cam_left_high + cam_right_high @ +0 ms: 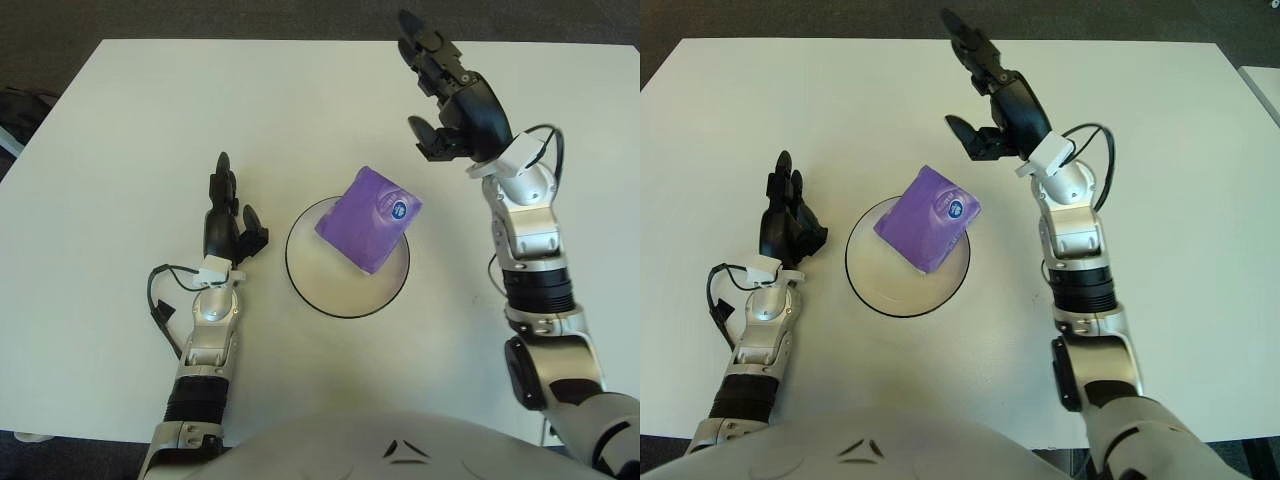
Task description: Put the tissue paper into the plate.
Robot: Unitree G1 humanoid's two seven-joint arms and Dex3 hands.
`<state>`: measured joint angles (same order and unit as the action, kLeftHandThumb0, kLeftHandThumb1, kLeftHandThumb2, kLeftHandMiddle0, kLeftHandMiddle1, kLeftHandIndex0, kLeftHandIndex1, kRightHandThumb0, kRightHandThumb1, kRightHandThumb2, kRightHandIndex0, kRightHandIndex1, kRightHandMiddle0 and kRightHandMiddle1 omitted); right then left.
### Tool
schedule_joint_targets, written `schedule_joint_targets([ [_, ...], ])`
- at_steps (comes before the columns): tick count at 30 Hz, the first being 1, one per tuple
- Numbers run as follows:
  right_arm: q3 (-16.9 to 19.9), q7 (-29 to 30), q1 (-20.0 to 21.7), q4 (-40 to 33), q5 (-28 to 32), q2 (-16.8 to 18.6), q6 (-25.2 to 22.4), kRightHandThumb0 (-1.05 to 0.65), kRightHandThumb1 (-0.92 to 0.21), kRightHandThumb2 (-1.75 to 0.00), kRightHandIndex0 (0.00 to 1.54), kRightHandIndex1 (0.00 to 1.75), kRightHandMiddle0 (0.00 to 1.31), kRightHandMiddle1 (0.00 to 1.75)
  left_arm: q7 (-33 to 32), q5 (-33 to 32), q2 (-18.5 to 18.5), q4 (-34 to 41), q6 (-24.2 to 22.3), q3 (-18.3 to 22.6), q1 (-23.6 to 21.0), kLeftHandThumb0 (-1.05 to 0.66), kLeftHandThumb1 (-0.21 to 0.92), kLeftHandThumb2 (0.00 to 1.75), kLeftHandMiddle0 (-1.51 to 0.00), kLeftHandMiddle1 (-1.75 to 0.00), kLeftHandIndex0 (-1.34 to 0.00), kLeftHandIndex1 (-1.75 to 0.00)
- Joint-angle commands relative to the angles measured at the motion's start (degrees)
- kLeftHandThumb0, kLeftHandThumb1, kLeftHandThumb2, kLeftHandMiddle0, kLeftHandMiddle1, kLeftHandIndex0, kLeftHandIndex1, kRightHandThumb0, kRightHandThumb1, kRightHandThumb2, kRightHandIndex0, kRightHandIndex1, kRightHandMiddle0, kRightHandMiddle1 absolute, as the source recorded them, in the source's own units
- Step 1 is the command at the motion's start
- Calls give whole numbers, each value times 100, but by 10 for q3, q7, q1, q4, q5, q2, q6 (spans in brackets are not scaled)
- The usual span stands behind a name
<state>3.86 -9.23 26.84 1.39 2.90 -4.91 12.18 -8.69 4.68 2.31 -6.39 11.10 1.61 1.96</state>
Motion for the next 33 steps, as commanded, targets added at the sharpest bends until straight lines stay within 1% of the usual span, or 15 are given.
schedule_joint_targets([
  [1,47,74,-57,60,27,49,14,-89,-92,-100,3,0,0,9,6,-2,-5,-68,-18,1,49,-80,92,102,-16,-2,0,-31],
  [6,49,98,-78,70,28,72,28,-88,-92,-101,4,1,0,10,10,-7,-3,-73,-12,3,50,-80,92,102,-16,-1,0,-32],
  [9,43,111,-103,75,27,92,39,-86,-92,-101,6,2,0,13,9,-7,-2,-77,-8,3,50,-80,92,102,-16,-1,0,-32],
  [17,24,128,-127,77,12,114,43,-82,-92,-102,9,2,0,20,10,-5,2,-84,-3,1,49,-80,92,103,-16,-1,0,-34],
  [25,15,159,-146,78,-13,119,49,-78,-92,-100,12,2,0,31,9,-2,3,-84,1,-2,49,-81,92,104,-18,-2,0,-35],
  [33,20,188,-153,94,-34,105,49,-75,-92,-99,14,3,0,36,12,-5,4,-86,9,-1,50,-80,92,103,-18,-1,0,-36],
])
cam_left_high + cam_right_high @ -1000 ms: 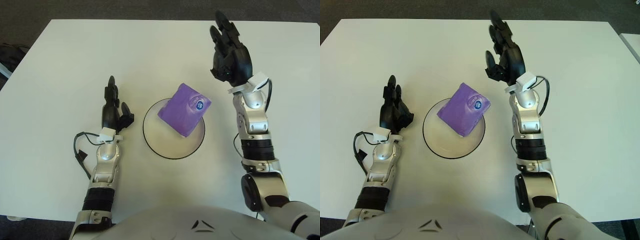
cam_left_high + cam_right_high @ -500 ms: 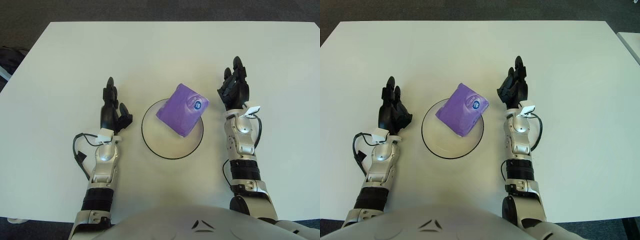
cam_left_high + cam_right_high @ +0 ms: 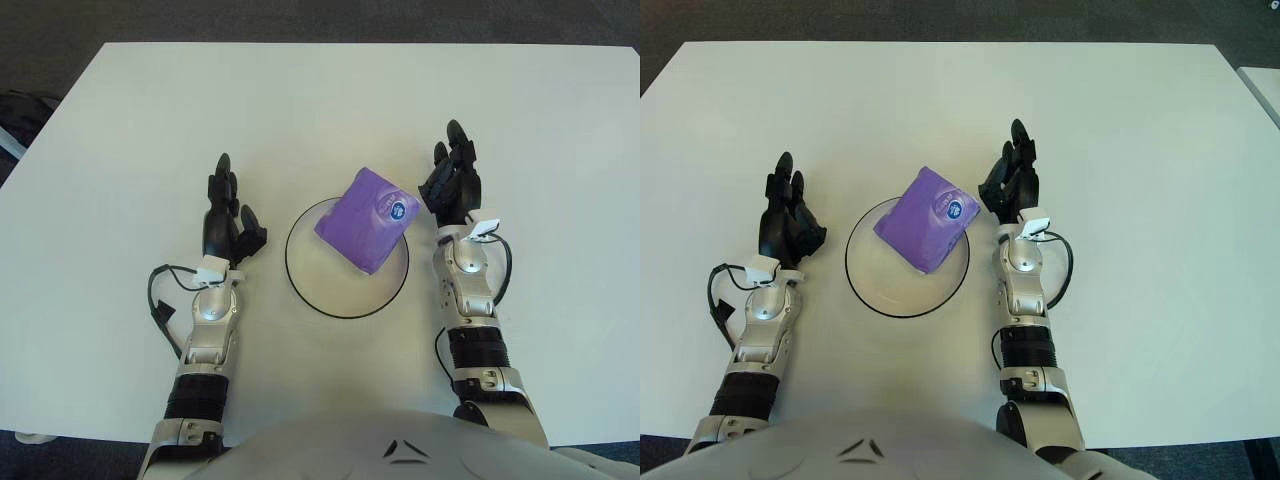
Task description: Put the tissue paper into the plate.
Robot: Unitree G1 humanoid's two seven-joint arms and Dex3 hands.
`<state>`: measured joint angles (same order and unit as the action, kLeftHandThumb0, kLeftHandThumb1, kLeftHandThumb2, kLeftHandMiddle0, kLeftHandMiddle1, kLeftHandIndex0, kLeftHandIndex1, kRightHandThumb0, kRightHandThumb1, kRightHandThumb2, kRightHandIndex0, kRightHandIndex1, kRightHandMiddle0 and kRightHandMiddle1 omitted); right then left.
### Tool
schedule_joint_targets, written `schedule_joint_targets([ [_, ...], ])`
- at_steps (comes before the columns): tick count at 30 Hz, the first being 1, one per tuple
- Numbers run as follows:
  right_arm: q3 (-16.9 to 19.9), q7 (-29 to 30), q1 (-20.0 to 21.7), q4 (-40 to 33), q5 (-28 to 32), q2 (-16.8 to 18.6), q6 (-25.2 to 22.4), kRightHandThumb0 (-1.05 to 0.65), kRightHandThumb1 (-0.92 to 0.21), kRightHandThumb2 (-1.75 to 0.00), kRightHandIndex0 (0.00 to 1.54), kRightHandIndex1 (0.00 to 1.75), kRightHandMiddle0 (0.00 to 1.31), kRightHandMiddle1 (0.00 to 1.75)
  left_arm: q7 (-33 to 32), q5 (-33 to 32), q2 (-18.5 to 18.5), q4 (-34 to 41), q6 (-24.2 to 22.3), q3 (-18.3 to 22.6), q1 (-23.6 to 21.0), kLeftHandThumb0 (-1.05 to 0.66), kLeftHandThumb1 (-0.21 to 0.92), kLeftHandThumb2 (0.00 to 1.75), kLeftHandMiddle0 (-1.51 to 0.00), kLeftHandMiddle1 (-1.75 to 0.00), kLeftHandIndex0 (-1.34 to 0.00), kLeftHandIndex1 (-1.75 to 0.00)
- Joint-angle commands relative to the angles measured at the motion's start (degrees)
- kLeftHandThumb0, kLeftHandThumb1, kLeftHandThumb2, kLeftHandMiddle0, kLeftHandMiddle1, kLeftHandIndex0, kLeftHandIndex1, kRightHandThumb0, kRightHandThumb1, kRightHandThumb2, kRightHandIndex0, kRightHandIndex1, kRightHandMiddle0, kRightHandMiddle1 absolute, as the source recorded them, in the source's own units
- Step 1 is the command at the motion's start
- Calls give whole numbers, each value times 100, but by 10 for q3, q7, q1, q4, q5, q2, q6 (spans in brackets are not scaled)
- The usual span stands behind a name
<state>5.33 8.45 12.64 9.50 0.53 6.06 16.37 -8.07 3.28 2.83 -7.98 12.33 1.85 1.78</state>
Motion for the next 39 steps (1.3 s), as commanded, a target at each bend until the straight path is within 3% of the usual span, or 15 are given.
schedule_joint_targets([
  [1,6,13,-12,15,-12,-6,7,-75,-92,-99,14,3,0,36,6,8,-1,-70,-2,-3,53,-80,92,103,-18,-1,0,-36],
  [12,5,7,-19,48,-13,-21,-17,-73,-92,-104,17,3,0,36,4,12,-1,-57,3,-5,61,-81,92,104,-17,-1,0,-35],
  [25,-2,-17,-59,52,-6,-28,-29,-72,-92,-100,16,2,0,40,1,14,0,-45,7,-5,70,-81,92,106,-18,-1,0,-35],
  [39,-8,-38,-121,4,-5,-33,-38,-74,-92,-96,18,2,0,47,4,12,-1,-33,5,-6,78,-81,92,105,-19,-1,0,-36],
])
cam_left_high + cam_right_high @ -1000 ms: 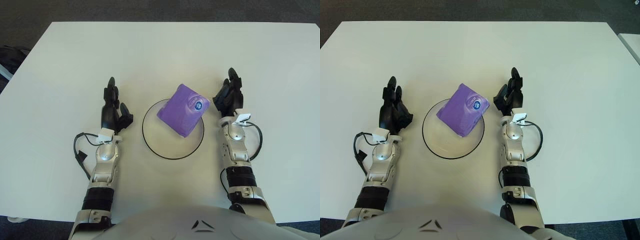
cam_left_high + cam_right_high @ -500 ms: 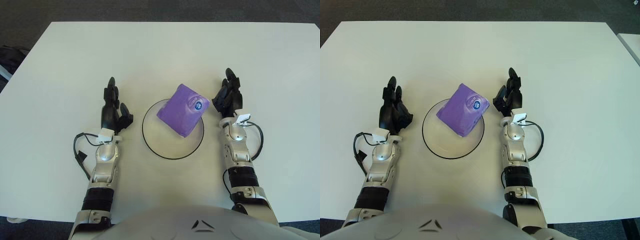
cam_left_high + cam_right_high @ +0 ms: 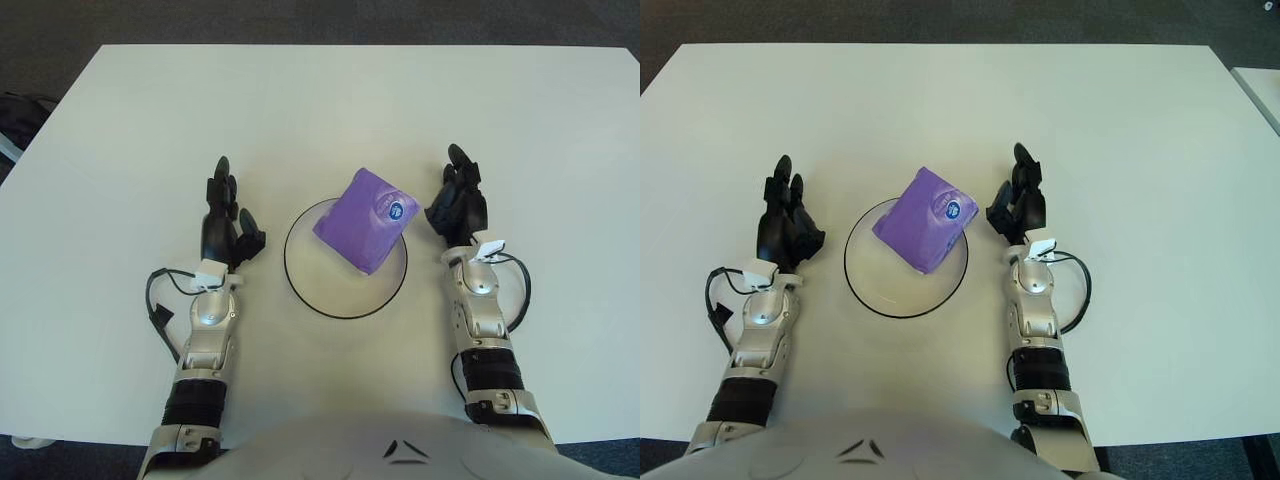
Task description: Put the tissue paper into the plate.
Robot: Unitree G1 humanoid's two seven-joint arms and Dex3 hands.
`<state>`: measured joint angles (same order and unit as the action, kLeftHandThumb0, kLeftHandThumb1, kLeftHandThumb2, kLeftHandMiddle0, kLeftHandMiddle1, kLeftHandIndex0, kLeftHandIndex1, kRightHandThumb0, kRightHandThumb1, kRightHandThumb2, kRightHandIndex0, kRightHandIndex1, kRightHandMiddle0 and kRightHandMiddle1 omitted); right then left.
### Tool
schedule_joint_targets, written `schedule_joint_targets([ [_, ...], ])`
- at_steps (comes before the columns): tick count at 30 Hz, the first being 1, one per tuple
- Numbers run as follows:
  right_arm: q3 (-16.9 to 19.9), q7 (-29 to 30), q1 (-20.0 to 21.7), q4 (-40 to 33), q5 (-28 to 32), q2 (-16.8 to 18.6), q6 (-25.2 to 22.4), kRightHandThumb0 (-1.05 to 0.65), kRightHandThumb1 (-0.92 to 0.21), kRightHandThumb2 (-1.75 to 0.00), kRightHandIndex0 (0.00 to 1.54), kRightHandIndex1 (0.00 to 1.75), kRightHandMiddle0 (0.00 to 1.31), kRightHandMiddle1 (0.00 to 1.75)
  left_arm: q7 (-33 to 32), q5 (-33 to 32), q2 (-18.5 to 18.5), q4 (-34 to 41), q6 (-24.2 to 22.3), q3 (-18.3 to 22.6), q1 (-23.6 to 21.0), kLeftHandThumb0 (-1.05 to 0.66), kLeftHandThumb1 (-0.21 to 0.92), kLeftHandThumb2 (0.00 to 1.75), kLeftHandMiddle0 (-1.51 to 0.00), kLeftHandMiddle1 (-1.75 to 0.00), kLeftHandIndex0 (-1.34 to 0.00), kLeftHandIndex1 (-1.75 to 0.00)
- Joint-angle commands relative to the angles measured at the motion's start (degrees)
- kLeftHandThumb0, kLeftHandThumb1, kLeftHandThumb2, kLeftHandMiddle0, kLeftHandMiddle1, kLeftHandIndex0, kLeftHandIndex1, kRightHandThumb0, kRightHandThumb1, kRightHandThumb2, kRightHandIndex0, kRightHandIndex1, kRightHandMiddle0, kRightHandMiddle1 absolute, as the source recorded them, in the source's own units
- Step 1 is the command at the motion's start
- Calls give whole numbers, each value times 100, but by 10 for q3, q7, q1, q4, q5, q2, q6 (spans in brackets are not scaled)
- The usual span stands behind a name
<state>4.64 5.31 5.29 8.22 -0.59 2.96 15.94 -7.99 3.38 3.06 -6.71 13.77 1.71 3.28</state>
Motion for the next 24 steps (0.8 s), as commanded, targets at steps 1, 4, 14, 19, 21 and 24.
schedule_joint_targets([
  [1,-3,-10,-55,13,6,-3,-34,-74,-92,-96,18,2,0,47,5,11,-3,-46,-10,-5,63,-81,92,105,-19,-1,0,-36],
  [4,-6,-17,-68,5,5,-4,-35,-74,-92,-96,18,2,0,47,6,10,-3,-47,-11,-5,63,-81,92,105,-18,-1,0,-35],
  [14,-11,-23,-86,-8,0,-8,-36,-73,-92,-97,19,2,0,48,6,10,-1,-46,-16,-5,59,-80,92,105,-19,-1,0,-36],
  [19,-14,-23,-87,-7,-1,-8,-32,-73,-92,-97,19,2,0,47,6,11,-1,-48,-14,-5,56,-80,92,105,-19,-1,0,-36],
  [21,-15,-22,-87,-7,-2,-8,-29,-73,-92,-97,19,2,0,47,6,11,-1,-50,-13,-4,55,-80,92,105,-19,-1,0,-36],
  [24,-16,-22,-88,-6,-4,-9,-24,-74,-92,-98,19,2,0,47,6,10,-1,-51,-11,-4,53,-80,92,105,-19,-1,0,-36],
])
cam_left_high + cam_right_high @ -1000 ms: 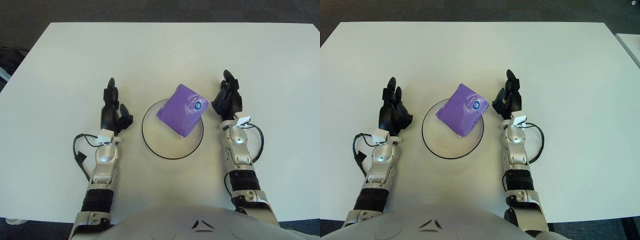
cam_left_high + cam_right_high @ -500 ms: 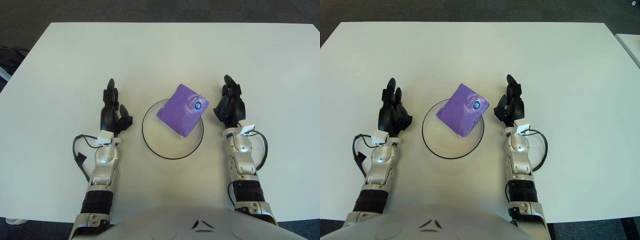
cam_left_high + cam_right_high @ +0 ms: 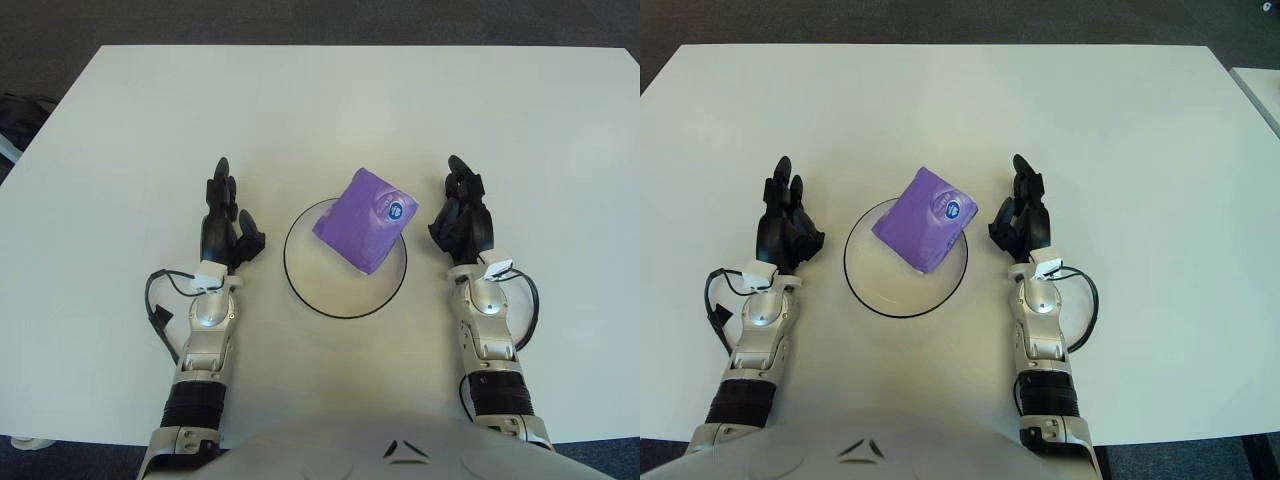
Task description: Put the tissue paper into the plate.
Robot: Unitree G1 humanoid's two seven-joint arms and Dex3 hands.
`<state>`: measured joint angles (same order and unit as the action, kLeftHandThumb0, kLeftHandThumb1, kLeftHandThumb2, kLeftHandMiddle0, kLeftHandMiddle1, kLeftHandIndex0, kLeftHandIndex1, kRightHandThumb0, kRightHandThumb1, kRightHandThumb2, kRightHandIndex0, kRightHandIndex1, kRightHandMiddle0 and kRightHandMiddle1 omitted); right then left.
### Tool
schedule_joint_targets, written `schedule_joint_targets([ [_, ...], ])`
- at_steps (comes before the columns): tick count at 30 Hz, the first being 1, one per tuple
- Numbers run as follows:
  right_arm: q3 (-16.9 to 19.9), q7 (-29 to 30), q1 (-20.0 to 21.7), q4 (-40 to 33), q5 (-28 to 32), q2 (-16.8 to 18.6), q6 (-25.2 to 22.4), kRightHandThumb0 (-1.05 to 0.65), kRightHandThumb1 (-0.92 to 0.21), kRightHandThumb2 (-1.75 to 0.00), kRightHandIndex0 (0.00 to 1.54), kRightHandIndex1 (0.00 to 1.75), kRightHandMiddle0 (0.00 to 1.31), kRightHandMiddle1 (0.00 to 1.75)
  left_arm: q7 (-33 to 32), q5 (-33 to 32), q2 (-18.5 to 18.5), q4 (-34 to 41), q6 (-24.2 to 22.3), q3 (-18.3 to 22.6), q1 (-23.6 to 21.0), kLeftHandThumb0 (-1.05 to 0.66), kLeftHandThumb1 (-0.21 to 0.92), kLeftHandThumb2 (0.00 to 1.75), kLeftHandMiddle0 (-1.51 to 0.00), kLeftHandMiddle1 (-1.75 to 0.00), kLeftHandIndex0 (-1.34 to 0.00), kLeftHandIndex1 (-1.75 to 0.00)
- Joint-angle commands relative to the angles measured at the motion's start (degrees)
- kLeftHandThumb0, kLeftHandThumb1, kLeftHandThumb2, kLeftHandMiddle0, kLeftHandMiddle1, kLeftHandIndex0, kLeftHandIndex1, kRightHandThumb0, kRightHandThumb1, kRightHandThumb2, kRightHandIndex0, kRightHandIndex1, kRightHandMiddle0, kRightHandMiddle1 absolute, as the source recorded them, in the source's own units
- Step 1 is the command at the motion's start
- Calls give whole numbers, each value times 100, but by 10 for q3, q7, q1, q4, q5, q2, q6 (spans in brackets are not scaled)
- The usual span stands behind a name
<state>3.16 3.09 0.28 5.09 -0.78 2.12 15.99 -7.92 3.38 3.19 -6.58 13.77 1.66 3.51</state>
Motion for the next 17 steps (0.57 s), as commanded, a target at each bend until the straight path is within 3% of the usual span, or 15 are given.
schedule_joint_targets([
  [1,-2,1,-38,26,-4,-1,-22,-74,-92,-98,19,1,0,46,5,9,-2,-53,-11,-3,51,-80,92,105,-19,-1,0,-36],
  [17,-11,10,-42,29,-14,0,7,-77,-92,-101,20,1,0,48,11,3,0,-36,-3,1,57,-81,92,105,-19,-1,0,-36],
])
